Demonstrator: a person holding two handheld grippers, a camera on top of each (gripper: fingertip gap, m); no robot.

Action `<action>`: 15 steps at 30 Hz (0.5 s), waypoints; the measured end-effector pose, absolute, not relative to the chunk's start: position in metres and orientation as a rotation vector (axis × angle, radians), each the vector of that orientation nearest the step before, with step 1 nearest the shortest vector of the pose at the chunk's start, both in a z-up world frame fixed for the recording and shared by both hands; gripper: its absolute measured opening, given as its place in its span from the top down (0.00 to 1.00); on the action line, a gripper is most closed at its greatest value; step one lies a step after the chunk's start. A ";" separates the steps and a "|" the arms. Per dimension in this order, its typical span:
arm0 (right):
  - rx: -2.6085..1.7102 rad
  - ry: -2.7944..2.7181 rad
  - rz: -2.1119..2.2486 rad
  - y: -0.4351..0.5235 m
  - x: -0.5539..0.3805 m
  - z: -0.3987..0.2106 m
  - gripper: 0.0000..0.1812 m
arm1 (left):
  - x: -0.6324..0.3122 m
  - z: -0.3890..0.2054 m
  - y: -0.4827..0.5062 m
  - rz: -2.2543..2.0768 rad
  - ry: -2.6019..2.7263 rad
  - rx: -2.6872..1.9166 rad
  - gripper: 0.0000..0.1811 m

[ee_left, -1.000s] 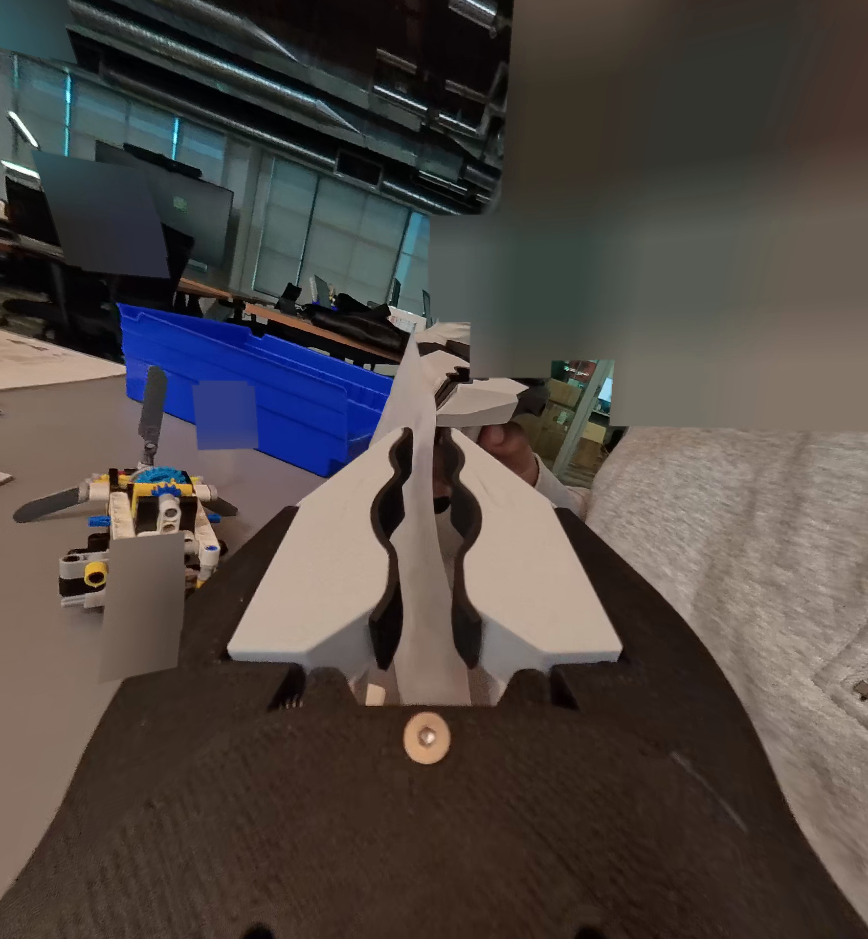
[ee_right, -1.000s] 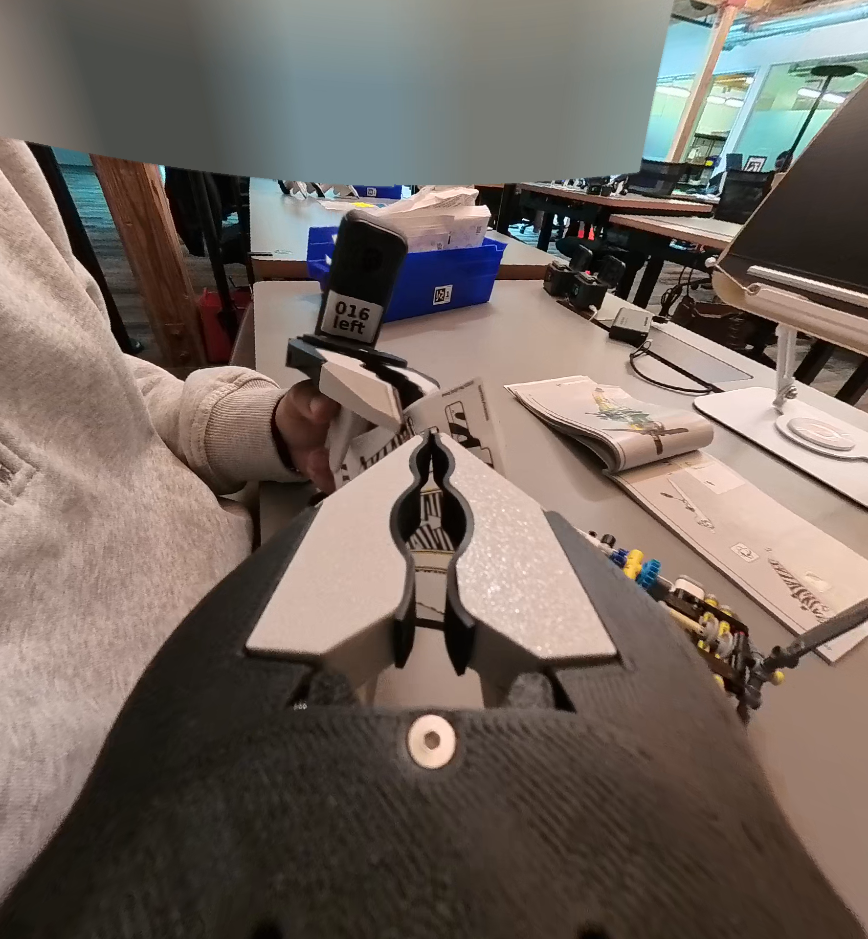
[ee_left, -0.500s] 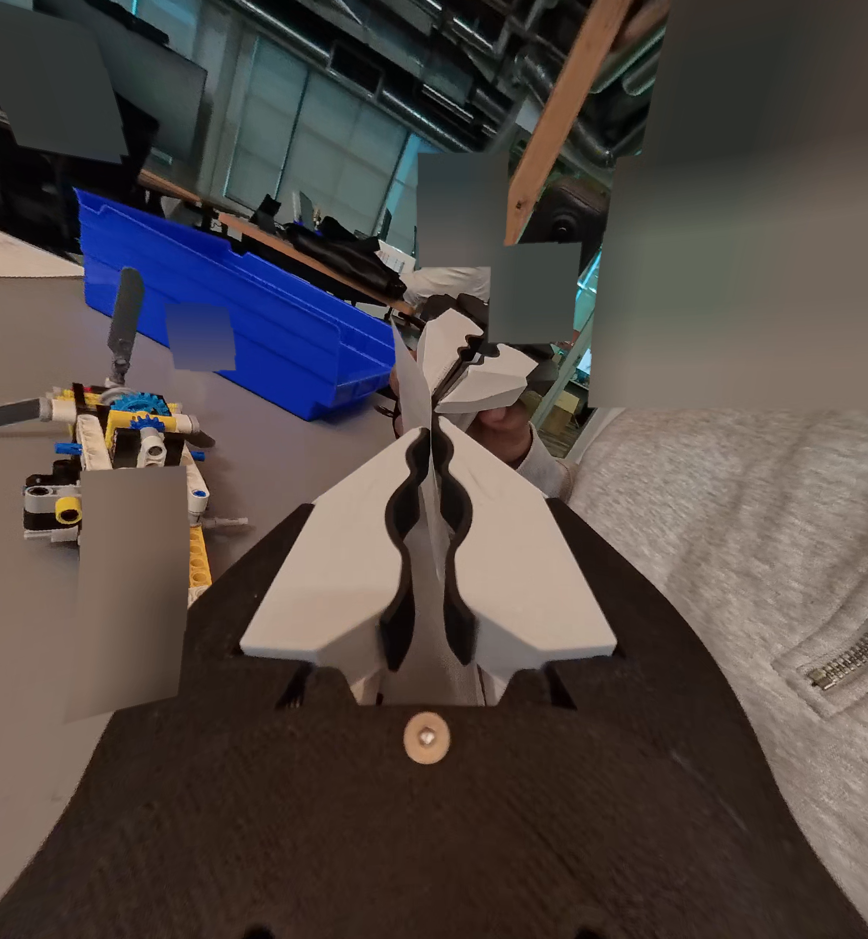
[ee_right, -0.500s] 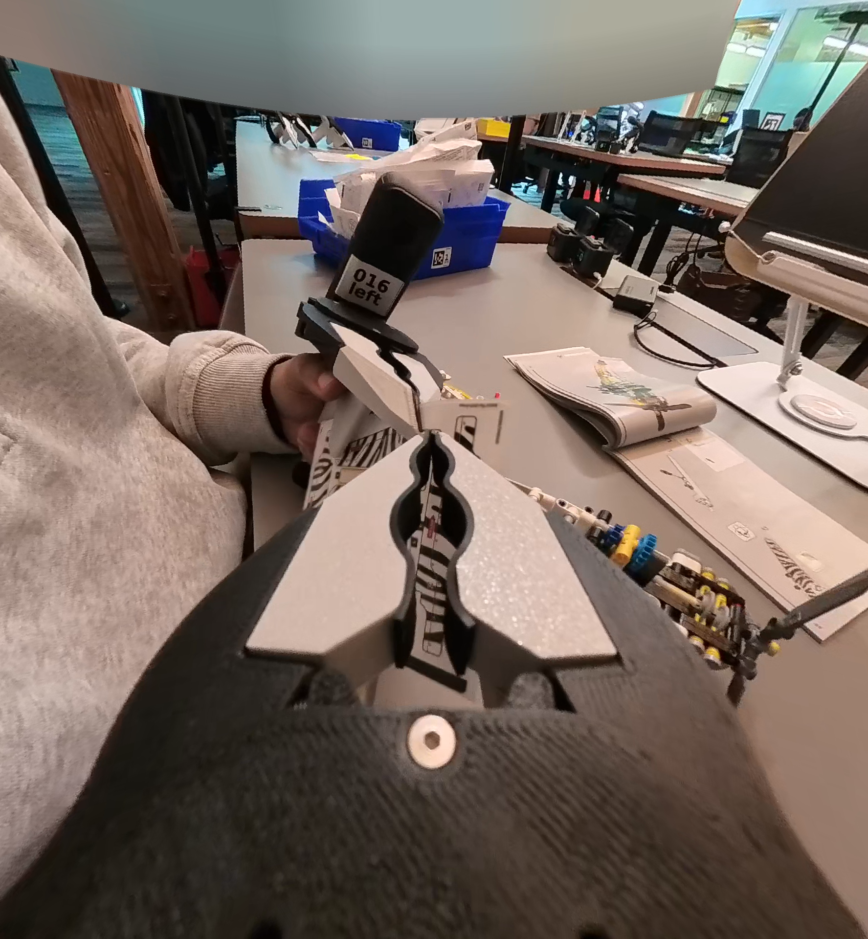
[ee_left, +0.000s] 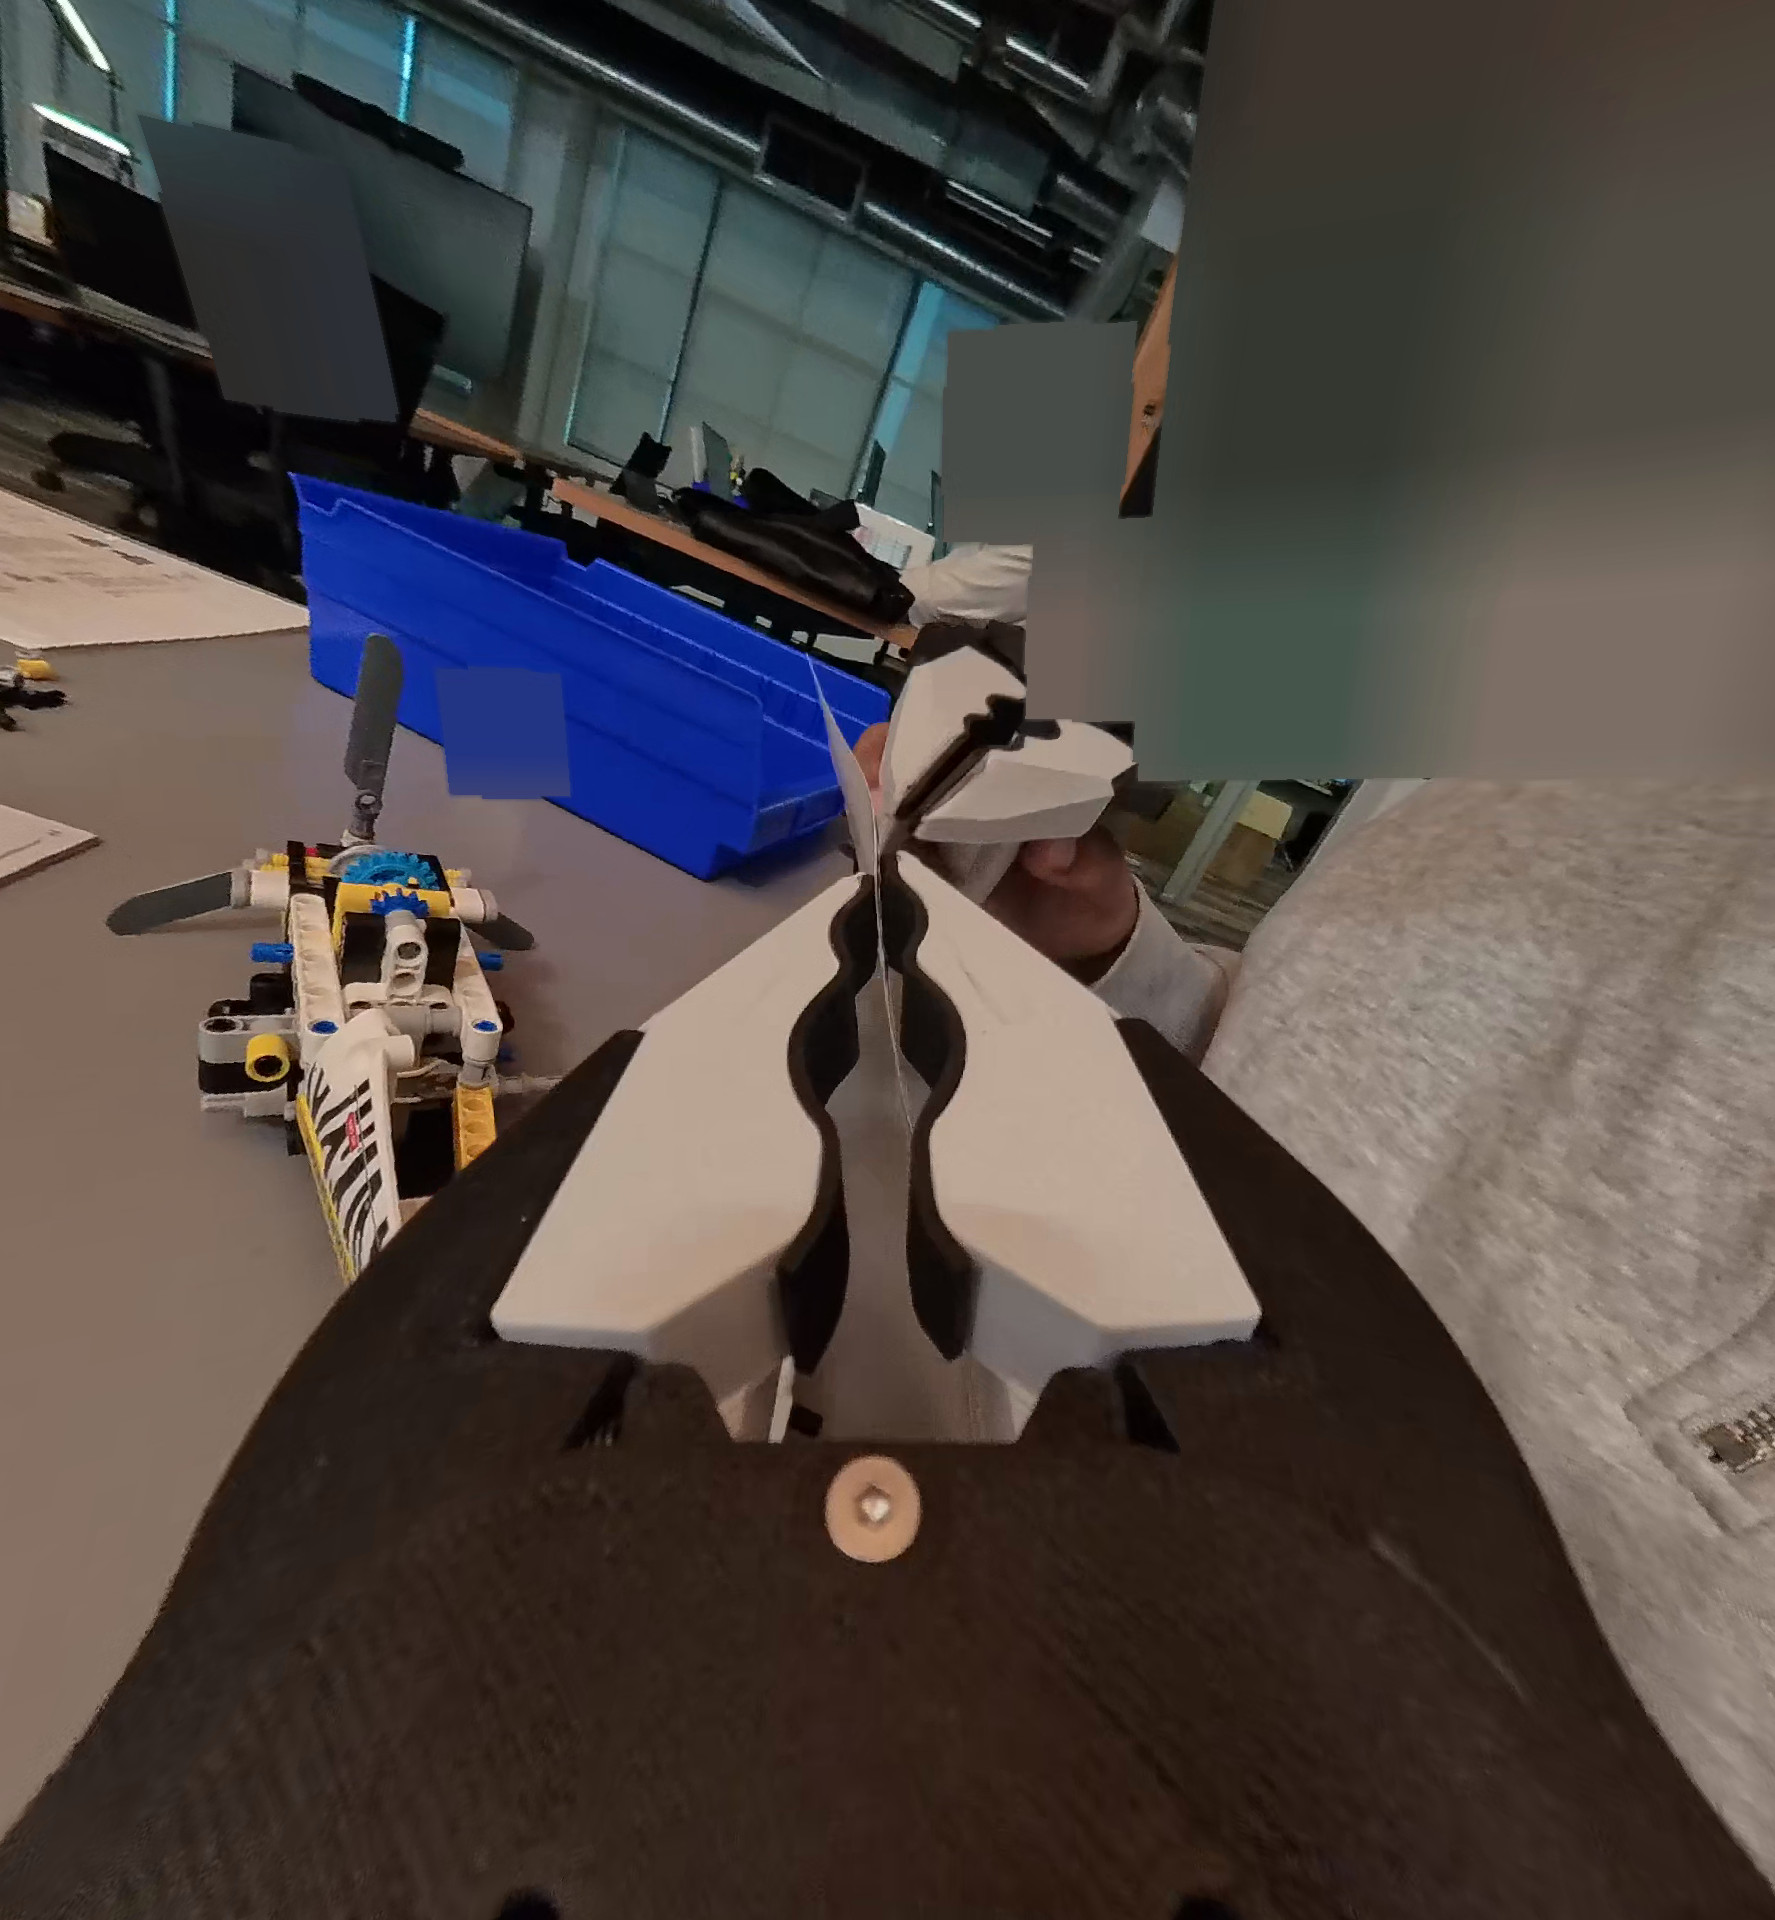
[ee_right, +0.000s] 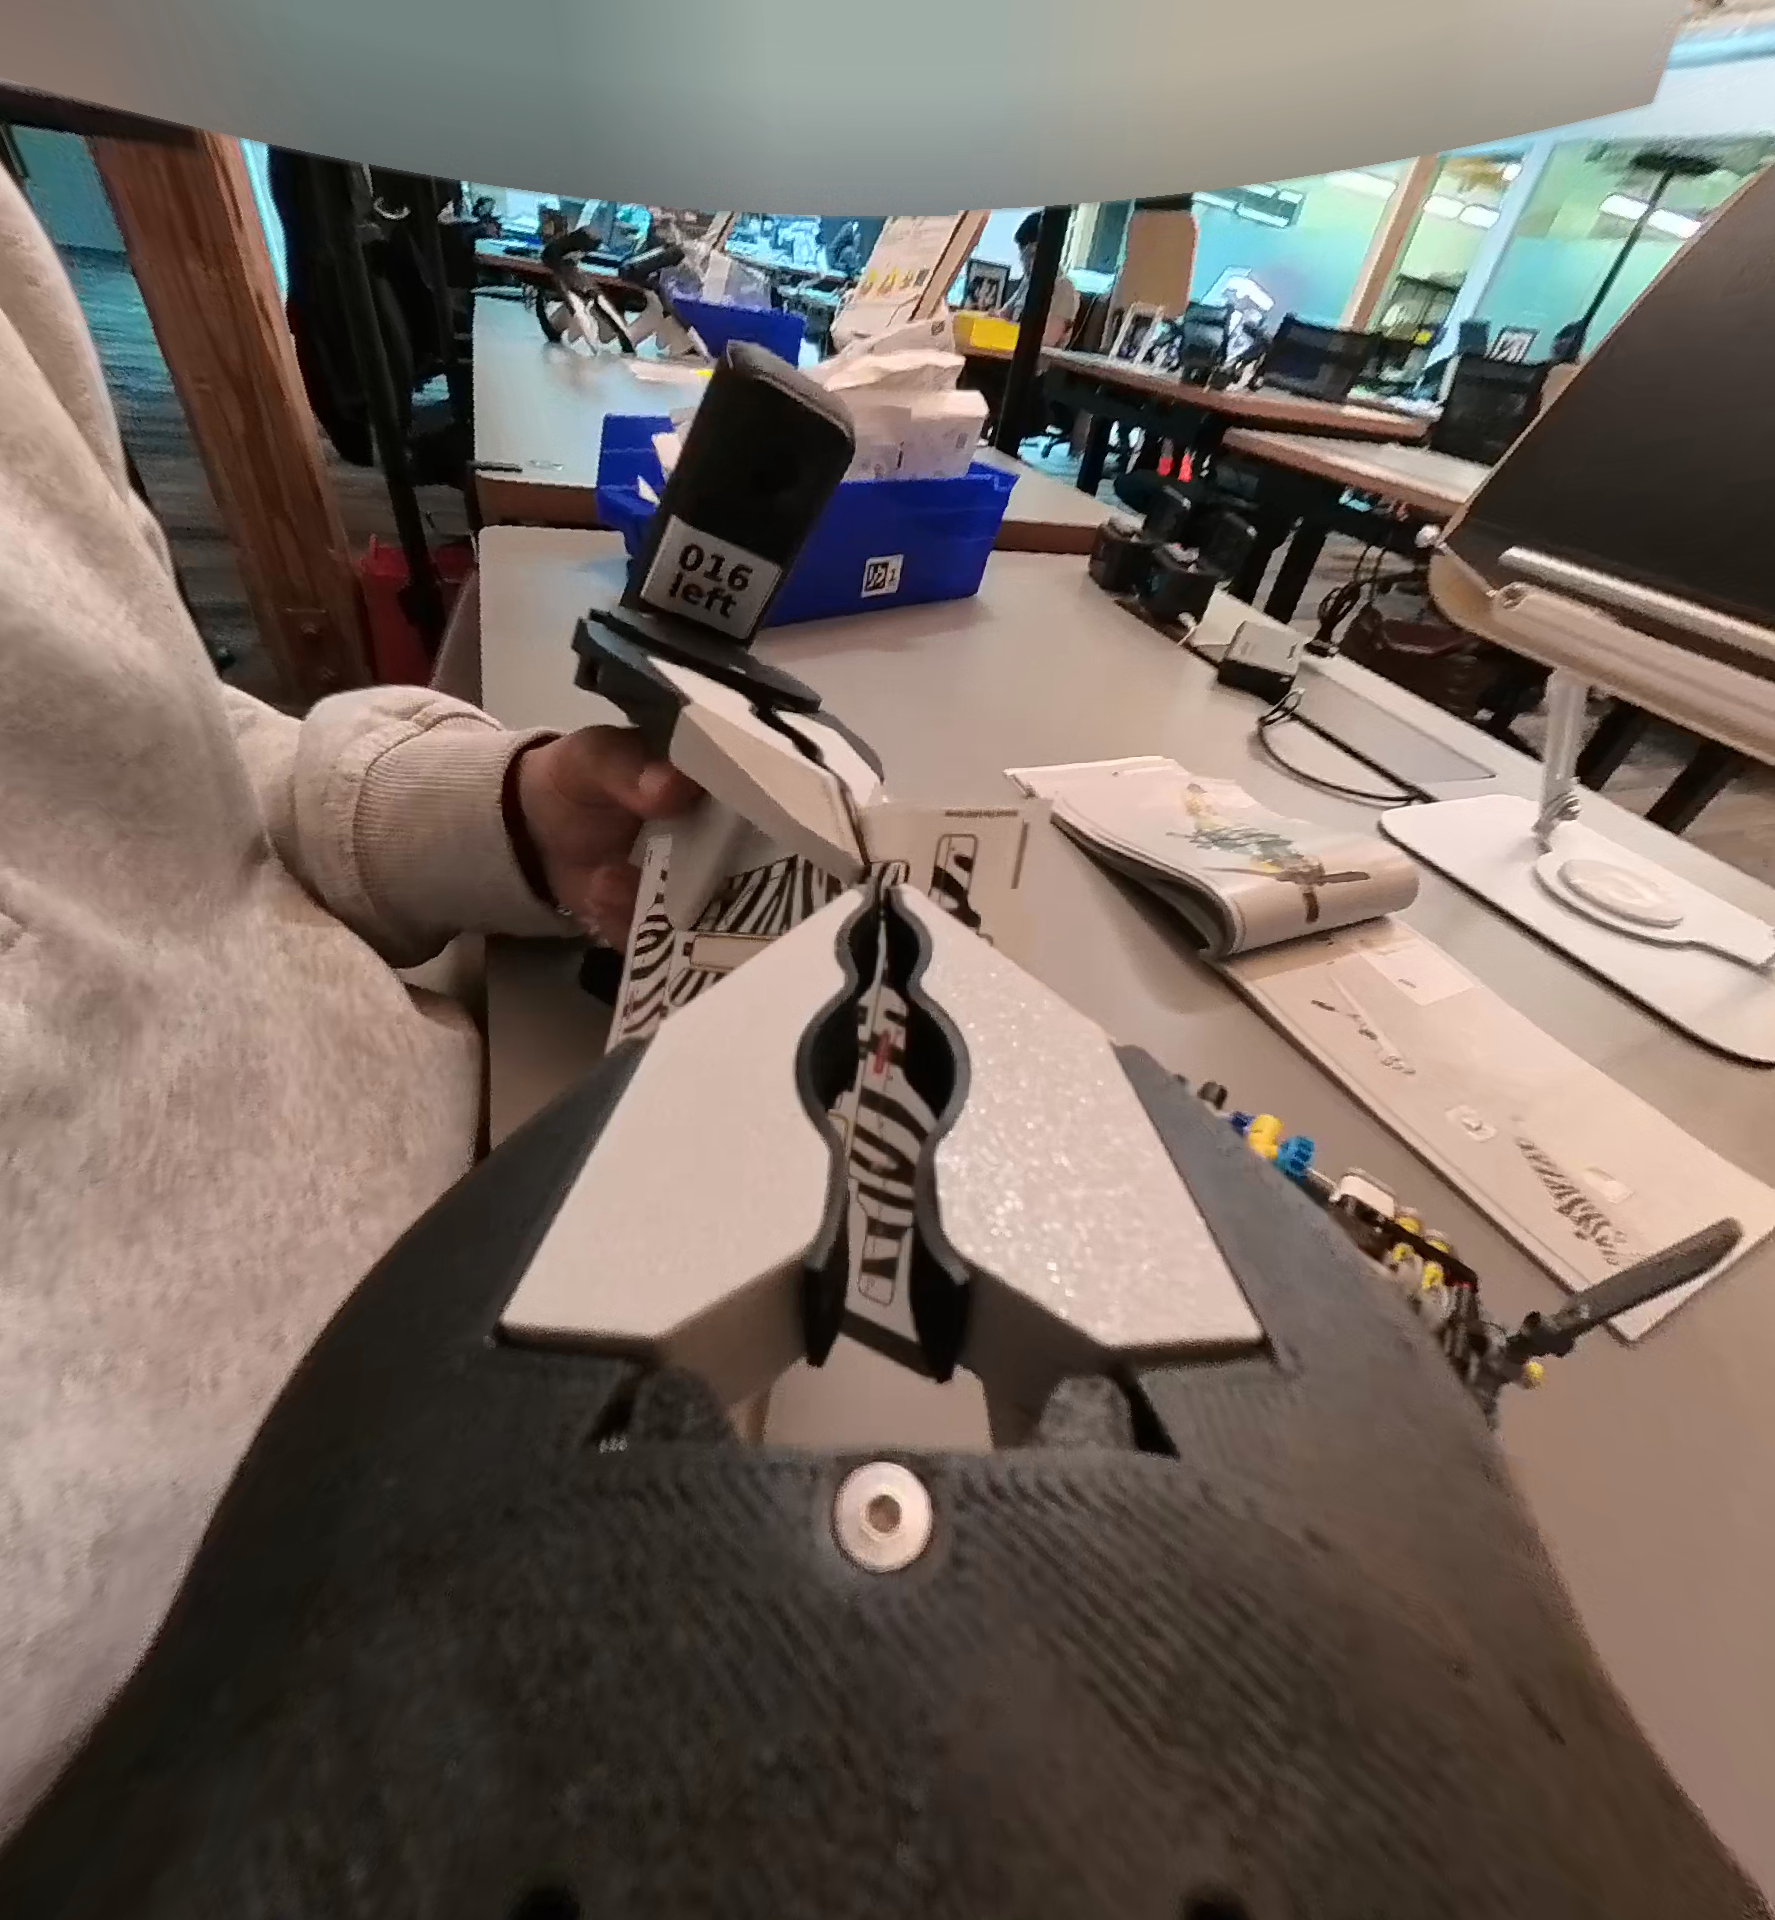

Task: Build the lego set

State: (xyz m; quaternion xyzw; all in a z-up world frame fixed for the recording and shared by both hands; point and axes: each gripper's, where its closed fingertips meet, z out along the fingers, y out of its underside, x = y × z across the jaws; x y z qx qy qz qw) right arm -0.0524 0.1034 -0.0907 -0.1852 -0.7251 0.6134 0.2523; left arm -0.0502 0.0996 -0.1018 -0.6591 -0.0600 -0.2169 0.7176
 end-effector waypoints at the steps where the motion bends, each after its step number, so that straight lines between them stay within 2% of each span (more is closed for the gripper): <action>1: -0.502 -1.959 1.665 0.104 -0.053 -0.089 1.00 | -0.050 -0.102 0.100 -0.478 -0.130 -1.458 1.00; 8: -0.508 -1.973 1.649 0.100 -0.056 -0.094 0.95 | -0.044 -0.097 0.100 -0.408 -0.072 -1.444 1.00; 15: -0.509 -1.989 1.710 0.097 -0.052 -0.093 0.97 | -0.042 -0.095 0.100 -0.339 -0.033 -1.444 1.00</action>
